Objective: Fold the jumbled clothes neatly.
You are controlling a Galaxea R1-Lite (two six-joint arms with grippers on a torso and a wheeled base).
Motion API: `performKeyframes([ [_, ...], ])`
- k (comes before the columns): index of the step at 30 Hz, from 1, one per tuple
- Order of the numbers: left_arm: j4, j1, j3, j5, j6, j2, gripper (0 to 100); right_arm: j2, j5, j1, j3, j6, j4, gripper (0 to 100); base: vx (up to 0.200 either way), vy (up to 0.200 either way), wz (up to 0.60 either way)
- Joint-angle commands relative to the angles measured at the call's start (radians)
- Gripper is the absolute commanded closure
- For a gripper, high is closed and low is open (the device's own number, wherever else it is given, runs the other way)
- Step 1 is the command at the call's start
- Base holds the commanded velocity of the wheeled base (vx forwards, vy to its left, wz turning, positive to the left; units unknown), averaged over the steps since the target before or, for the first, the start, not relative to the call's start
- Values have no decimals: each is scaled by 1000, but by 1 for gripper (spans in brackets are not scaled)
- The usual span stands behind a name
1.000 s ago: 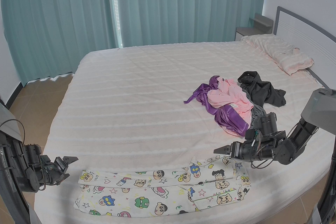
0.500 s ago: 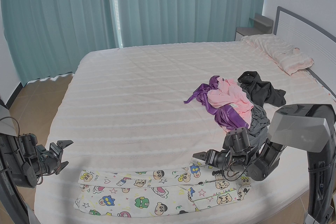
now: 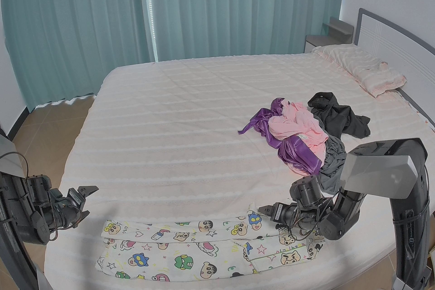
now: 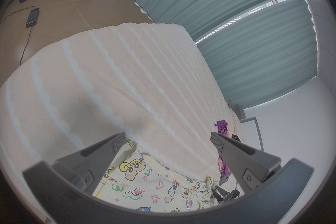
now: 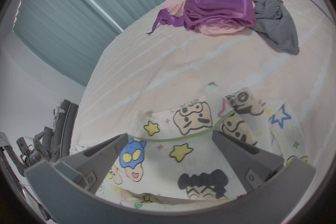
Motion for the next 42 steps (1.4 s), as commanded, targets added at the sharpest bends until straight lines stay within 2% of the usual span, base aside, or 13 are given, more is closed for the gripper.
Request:
performKeyframes([
  [1,1,-1,-3,1,-1,9,0,-58,-11,-37,0,0,0,0,0,0,0],
  [5,1,0,-6,1,-1,9,0,-147,-2,-25,-9,11,11,0,0,0,0],
  [9,1,0,-4,1,-1,9,0,-128,1,61,-87,13,23,0,0,0,0],
  [14,-1,-1,-4,1,-1,11,0,-56,4,182,-203,11,164,0,0,0,0],
  [16,-1,-1,-4,1,-1,11,0,-56,4,182,-203,11,164,0,0,0,0],
  [17,-1,-1,-7,1,-1,11,0,4,0,217,-252,11,212,0,0,0,0],
  [24,1,-14,-26,7,1,25,0,24,4,211,-249,30,201,0,0,0,0],
  [30,7,-90,-59,108,45,74,0,-153,-2,153,-152,148,175,0,0,0,0],
  [35,65,-182,-64,211,189,97,0,-260,13,84,9,160,113,0,0,0,0],
  [39,88,-244,-78,317,215,134,0,-257,56,47,95,175,-49,0,0,0,0],
  [42,93,-265,-65,335,223,141,0,-233,61,42,115,180,-97,0,0,0,0],
])
